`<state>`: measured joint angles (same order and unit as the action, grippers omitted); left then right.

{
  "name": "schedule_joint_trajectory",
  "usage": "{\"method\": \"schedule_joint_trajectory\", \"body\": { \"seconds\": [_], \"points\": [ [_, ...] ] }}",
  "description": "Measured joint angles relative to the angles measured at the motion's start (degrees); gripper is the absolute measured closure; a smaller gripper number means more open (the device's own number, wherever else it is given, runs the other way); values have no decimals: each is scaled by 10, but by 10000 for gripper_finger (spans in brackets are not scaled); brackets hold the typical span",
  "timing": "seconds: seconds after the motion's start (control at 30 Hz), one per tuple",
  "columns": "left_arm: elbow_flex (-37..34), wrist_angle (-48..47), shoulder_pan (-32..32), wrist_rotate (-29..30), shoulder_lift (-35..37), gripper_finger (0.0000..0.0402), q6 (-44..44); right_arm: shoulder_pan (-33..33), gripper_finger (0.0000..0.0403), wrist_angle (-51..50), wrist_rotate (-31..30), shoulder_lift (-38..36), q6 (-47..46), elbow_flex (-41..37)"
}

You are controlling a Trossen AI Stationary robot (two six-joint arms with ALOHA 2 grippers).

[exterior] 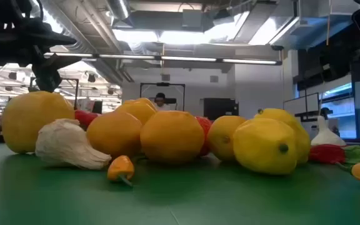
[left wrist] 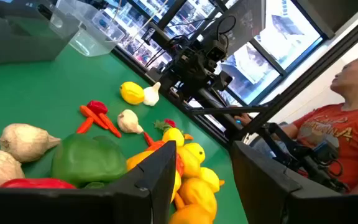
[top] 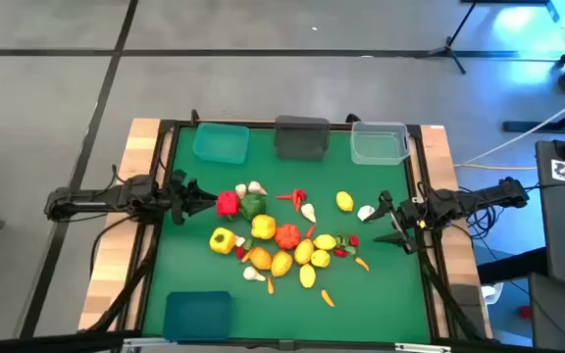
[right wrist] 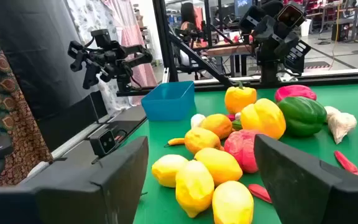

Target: Sort produce into baskets

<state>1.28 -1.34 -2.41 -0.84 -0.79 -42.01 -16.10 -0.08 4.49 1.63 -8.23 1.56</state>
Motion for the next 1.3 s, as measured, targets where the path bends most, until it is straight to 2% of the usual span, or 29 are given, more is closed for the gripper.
{"method": "schedule_joint_trajectory", "body": {
  "seconds": [0.63,0.87,1.3],
  "points": [
    [0,0,0,0,0,251,0,6,114,2,1,5,0,0],
    [0,0,0,0,0,251,0,11,114,-3,-24,24,0,0],
    [0,0,0,0,0,251,0,11,114,-1,-24,24,0,0]
  ]
}}
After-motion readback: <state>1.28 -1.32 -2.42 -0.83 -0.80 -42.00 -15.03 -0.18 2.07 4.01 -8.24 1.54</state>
